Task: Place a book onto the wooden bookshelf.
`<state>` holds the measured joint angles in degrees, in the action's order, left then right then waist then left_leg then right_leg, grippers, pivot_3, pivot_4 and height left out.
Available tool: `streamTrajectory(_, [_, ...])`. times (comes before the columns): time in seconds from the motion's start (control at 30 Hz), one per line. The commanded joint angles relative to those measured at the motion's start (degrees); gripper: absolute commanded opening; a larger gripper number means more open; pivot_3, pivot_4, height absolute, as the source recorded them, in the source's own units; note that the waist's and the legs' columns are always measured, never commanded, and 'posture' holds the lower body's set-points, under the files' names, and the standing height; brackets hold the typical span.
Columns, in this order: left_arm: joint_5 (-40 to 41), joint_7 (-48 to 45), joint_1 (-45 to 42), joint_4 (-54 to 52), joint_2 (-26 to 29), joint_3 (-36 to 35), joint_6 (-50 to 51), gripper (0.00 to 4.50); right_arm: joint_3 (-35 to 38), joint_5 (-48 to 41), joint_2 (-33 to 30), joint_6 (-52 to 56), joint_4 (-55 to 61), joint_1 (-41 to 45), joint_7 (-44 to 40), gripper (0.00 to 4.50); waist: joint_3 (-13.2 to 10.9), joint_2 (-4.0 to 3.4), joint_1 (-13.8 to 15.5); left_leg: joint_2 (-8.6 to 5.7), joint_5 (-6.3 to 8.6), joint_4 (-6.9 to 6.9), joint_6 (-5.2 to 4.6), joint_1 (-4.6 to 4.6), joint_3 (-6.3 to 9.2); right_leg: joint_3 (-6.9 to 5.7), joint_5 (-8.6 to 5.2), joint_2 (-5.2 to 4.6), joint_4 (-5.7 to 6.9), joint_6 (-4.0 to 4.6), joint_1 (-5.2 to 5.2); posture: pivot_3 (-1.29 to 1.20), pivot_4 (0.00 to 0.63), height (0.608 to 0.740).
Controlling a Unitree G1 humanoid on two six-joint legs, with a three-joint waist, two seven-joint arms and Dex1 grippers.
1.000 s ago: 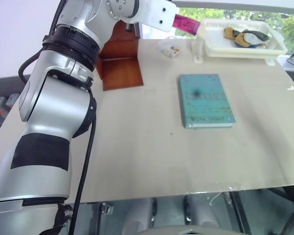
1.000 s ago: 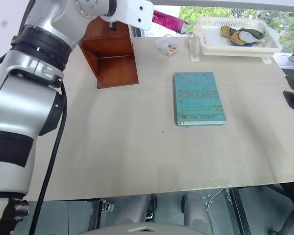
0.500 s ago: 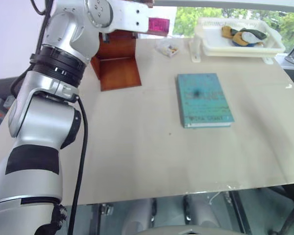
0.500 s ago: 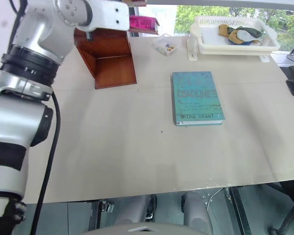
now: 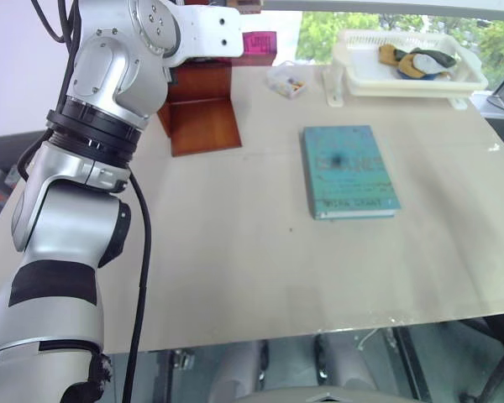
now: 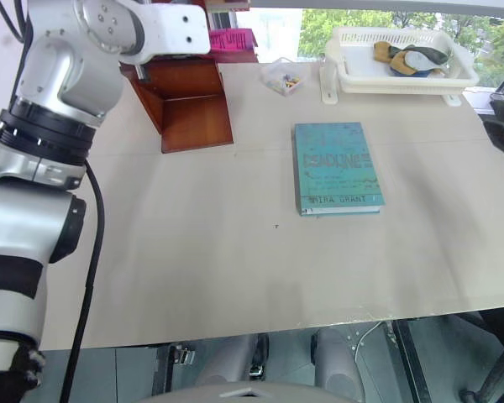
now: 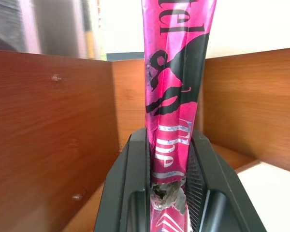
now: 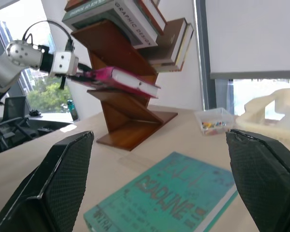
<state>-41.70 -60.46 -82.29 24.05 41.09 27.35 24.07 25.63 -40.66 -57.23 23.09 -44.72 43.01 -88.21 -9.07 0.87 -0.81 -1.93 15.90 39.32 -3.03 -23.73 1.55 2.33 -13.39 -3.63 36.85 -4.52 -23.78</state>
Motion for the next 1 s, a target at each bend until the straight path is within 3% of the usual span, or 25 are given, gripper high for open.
streamTrajectory(0.03, [-1.34,-0.50,0.06,-3.40,1.72,-1.85,1.23,0.93,-0.10,-0.46,-1.11,-0.87,-0.53,1.37,-4.29,4.50,0.00,0.00,0.10,0.00,0.00,0.00,0.00,0.00,0.01,-0.01,0.00,0.00,0.01,0.00,0.00,0.00,0.150,0.740])
streamTrajectory(0.13, [-1.43,-0.89,0.76,-4.22,2.26,-2.03,1.64,2.28,-0.72,-2.40,-1.59,0.77,0.64,0.77,-4.29,4.50,0.00,-0.01,0.05,0.00,0.00,-0.01,0.00,-0.02,-0.01,0.00,0.00,-0.01,0.06,0.00,0.00,0.00,0.150,0.740])
streamTrajectory(0.17, [-1.45,-0.79,0.71,-4.04,2.26,-2.04,1.68,2.55,-0.93,-3.55,-1.95,1.94,1.49,0.30,-4.29,4.50,0.00,-0.01,0.06,-0.01,0.00,-0.01,0.00,-0.02,-0.01,0.01,0.00,-0.02,0.06,0.00,0.00,0.00,0.150,0.740])
streamTrajectory(0.3, [-1.49,-0.19,0.14,-3.14,2.04,-2.04,1.71,4.46,-2.13,-6.87,-3.30,4.96,4.33,-1.89,-4.29,4.50,0.00,-0.01,0.24,-0.01,0.00,0.00,0.00,-0.03,0.02,-0.01,0.00,-0.03,0.07,0.00,0.01,0.00,0.150,0.740])
streamTrajectory(0.6, [-1.47,0.10,0.14,-4.47,2.26,-2.88,1.97,4.46,-3.83,-8.21,-4.79,4.56,3.92,-1.80,-4.29,4.50,0.00,-0.01,0.08,-0.01,0.00,0.01,0.00,0.00,0.00,0.00,0.00,-0.03,0.08,0.00,0.00,0.00,0.150,0.740])
streamTrajectory(0.73, [2.10,1.21,1.62,-6.34,2.99,-5.20,-3.35,4.46,-4.13,-8.32,-5.06,4.39,3.89,-1.60,-4.29,4.50,0.01,-0.01,0.12,0.00,0.00,0.02,0.00,0.00,0.00,0.00,0.00,-0.04,0.08,0.00,0.00,0.00,0.150,0.740])
streamTrajectory(0.87, [7.52,7.93,5.21,-7.14,3.58,-11.05,-10.19,4.46,-3.25,-8.79,-5.11,4.72,5.23,-3.53,-4.29,4.50,0.04,-0.07,0.17,0.01,0.00,0.02,0.00,0.00,0.00,0.01,0.00,-0.09,0.08,0.00,0.00,0.00,0.150,0.740])
streamTrajectory(1.0, [20.69,12.80,9.24,-12.25,-1.70,-23.71,-7.85,4.46,-1.61,-9.84,-5.46,5.83,7.92,-7.65,-4.29,4.50,0.03,-0.05,0.38,0.00,0.00,0.03,0.00,-0.02,0.04,-0.01,0.01,-0.14,0.11,0.01,-0.01,0.00,0.150,0.740])
